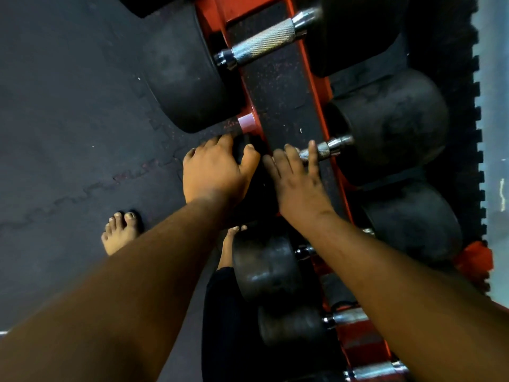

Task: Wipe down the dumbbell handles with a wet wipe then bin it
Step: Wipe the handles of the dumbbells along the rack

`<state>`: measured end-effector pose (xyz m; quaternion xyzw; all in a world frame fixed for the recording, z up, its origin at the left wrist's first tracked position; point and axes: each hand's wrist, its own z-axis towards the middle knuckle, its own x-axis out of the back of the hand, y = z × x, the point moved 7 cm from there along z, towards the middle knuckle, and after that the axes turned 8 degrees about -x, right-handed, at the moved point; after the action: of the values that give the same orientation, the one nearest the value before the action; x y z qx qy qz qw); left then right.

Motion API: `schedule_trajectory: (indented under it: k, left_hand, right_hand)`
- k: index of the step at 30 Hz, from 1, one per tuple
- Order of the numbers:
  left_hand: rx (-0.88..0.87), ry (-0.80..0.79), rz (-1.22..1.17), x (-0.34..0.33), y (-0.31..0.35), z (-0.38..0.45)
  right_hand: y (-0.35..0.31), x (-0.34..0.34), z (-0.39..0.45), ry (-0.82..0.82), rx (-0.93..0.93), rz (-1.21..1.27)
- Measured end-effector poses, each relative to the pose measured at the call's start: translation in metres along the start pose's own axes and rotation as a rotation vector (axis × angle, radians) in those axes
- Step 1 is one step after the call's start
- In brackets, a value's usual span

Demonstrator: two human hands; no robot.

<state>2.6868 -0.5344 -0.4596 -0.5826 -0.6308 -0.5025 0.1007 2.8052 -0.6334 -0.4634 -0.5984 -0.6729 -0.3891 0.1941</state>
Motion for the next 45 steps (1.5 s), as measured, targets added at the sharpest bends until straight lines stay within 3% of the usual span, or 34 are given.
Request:
schedule_trajectory:
  k: [4, 9, 15, 19, 23, 25, 28, 32, 37, 40, 43, 45]
  left_hand:
    - [-0.009, 0.003, -0.006, 0.0, 0.001, 0.001]
    - [-0.006, -0.016, 0.0, 0.0, 0.002, 0.003]
    - [-0.003, -0.007, 0.003, 0.001, 0.001, 0.0]
    - [-0.008, -0.008, 0.011, 0.0, 0.002, 0.002]
    - [-0.019, -0.003, 0.005, 0.002, 0.004, 0.002]
    - [-0.022, -0.005, 0.0, 0.002, 0.004, 0.001]
    - [-0.024, -0.001, -0.007, 0.002, 0.003, 0.001]
    - [-0.019, 0.007, 0.007, 0.002, 0.002, 0.001]
    - [-0.021, -0.017, 0.0, -0.001, 0.003, 0.001]
    - [-0.017, -0.011, -0.006, 0.0, 0.003, 0.001]
    - [-0.016, -0.012, -0.001, -0.002, 0.002, 0.001]
    - [-0.017, -0.013, 0.0, -0.001, 0.002, 0.002]
  right_hand:
    - [0.001, 0.007, 0.015, -0.042, -0.025, -0.01]
    - [-0.001, 0.027, 0.058, -0.291, 0.076, 0.098]
    - [0.015, 0.005, 0.004, 0.058, 0.021, 0.086]
    - [0.014, 0.019, 0.029, -0.087, -0.01, 0.1]
    - [0.012, 0.028, 0.059, -0.292, 0.098, 0.072]
    - [0.019, 0.024, 0.048, -0.204, 0.107, 0.1]
    - [0.034, 0.014, 0.016, 0.091, 0.05, 0.145]
    - [0.044, 0.015, 0.011, 0.031, -0.015, 0.125]
    - [0.048, 0.029, 0.036, -0.261, 0.013, 0.014]
    - [0.057, 0.034, 0.022, -0.014, -0.099, 0.099]
    - [0.054, 0.016, -0.02, 0.009, -0.225, 0.307]
    - [0.054, 0.01, -0.045, 0.084, -0.387, 0.605]
